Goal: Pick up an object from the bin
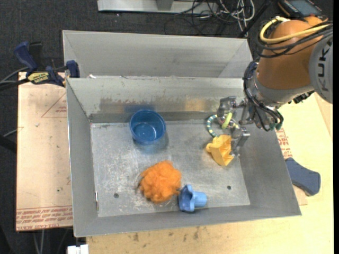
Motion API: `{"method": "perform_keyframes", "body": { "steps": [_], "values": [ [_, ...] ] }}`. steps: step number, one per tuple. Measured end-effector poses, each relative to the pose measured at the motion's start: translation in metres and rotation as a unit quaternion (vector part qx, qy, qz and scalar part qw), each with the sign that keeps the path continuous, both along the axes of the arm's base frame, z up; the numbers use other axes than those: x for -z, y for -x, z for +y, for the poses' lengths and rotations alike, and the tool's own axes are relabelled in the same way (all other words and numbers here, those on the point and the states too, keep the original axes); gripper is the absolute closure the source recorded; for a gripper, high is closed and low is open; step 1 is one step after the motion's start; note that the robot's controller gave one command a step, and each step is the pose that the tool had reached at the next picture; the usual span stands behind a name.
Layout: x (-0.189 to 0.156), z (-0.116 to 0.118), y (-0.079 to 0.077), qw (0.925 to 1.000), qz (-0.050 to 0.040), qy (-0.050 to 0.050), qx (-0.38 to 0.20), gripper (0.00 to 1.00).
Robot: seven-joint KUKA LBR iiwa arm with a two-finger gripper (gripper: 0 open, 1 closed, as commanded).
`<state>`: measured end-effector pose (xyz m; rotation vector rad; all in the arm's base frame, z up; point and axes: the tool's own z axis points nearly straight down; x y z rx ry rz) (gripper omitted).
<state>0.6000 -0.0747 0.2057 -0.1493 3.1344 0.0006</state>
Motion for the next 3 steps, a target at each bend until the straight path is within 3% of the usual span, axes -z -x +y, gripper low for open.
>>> {"method": "perform_keyframes", "body": {
  "steps": [1,2,3],
  "values": [
    [0.101,-0.0307,0.0464,0.9986,-0.0147,0.002,-0.051,1.0],
    [0.1091,-0.0297,0.0545,0.9986,-0.0001,0.0,-0.052,0.0],
    [0.1091,-0.0297,0.0546,0.9986,0.0,0.0,-0.052,1.0]
  ]
}}
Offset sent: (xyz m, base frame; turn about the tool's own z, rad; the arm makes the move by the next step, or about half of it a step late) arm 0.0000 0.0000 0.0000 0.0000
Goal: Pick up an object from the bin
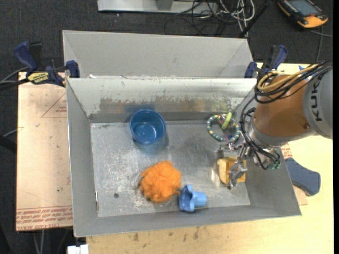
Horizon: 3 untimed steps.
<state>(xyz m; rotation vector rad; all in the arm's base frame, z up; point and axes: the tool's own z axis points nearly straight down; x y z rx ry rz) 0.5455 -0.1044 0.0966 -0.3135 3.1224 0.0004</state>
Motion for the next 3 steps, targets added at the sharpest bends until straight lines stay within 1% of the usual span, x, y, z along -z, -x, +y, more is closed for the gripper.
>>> {"method": "perform_keyframes", "body": {
  "steps": [1,2,3],
  "values": [
    [0.0,0.0,0.0,1.0,0.0,0.0,0.0,1.0],
    [-0.042,-0.008,0.0,1.0,0.0045,-0.001,-0.005,1.0],
    [-0.039,-0.007,0.007,0.9987,-0.0054,0.001,0.051,1.0]
  ]
}}
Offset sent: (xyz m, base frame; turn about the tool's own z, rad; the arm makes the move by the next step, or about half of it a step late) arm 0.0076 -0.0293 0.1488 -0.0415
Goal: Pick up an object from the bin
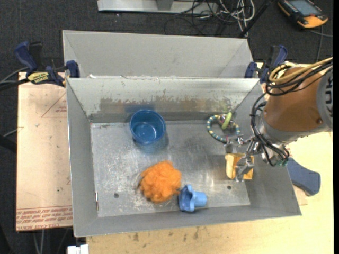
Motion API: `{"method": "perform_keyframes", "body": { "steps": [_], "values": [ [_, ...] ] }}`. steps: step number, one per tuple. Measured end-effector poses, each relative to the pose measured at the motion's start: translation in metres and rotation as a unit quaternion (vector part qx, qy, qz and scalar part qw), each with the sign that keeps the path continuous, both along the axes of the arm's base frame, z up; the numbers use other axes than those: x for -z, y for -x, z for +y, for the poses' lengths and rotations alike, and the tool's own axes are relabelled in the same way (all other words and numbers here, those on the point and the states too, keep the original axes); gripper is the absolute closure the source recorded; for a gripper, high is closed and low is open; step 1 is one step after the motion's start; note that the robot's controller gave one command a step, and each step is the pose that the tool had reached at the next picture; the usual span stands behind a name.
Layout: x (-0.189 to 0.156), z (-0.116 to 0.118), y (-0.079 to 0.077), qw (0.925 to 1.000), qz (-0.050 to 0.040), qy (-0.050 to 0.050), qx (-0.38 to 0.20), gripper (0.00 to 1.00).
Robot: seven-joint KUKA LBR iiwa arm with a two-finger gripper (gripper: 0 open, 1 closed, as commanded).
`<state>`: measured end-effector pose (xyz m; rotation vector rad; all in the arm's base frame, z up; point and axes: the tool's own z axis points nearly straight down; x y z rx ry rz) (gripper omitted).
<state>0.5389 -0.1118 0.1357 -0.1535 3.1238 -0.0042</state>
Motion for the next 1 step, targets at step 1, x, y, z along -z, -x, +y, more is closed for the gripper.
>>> {"method": "perform_keyframes", "body": {
  "steps": [1],
  "values": [
    [-0.0271,-0.0024,0.0017,0.9997,0.0108,-0.003,0.024,1.0]
  ]
}}
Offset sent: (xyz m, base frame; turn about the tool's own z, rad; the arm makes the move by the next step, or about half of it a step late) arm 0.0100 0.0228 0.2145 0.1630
